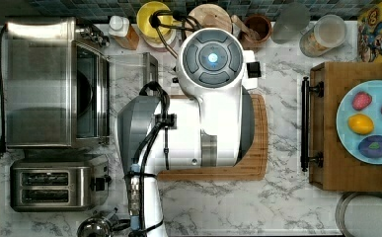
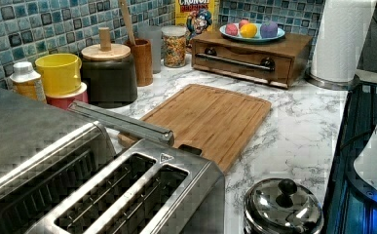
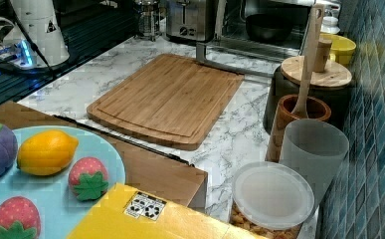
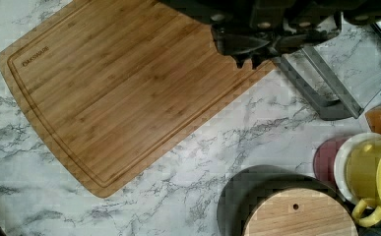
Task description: Close the oven.
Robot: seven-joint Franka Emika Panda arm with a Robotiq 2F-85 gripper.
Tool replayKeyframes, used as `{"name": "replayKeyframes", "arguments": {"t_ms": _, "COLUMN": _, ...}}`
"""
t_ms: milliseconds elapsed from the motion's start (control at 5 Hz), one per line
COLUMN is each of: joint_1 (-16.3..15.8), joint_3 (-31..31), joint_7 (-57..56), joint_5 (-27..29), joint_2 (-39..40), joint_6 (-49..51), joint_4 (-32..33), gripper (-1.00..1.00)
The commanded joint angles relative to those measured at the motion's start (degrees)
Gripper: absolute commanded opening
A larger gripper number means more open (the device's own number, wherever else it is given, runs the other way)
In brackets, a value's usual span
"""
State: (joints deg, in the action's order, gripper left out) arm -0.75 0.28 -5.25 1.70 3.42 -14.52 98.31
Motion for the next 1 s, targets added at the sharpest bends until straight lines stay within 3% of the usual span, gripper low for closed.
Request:
{"name": "replayKeyframes", "arguments": {"t_ms": 200, "joint_1": 0.8, "joint_3": 0.0, "joint_7": -7.5, "joint_5": 4.9, "joint_2": -1.9, "joint_6": -4.8, "joint_4": 3.9, "gripper": -1.00}}
{"name": "replayKeyframes", "arguments": {"t_ms": 400, "joint_1": 1.6, "joint_3": -0.4, "joint_7": -20.7, "joint_5": 12.8, "joint_2": -3.8, "joint_6": -9.9, "joint_4": 9.0, "gripper": -1.00}}
{"name": "replayKeyframes", "arguments": {"t_ms": 1000, "joint_1": 4.8, "joint_3": -0.4, "joint_7": -55.9, "joint_5": 36.1, "joint_2": 4.3, "joint_6": -8.7, "joint_4": 10.9, "gripper": -1.00}}
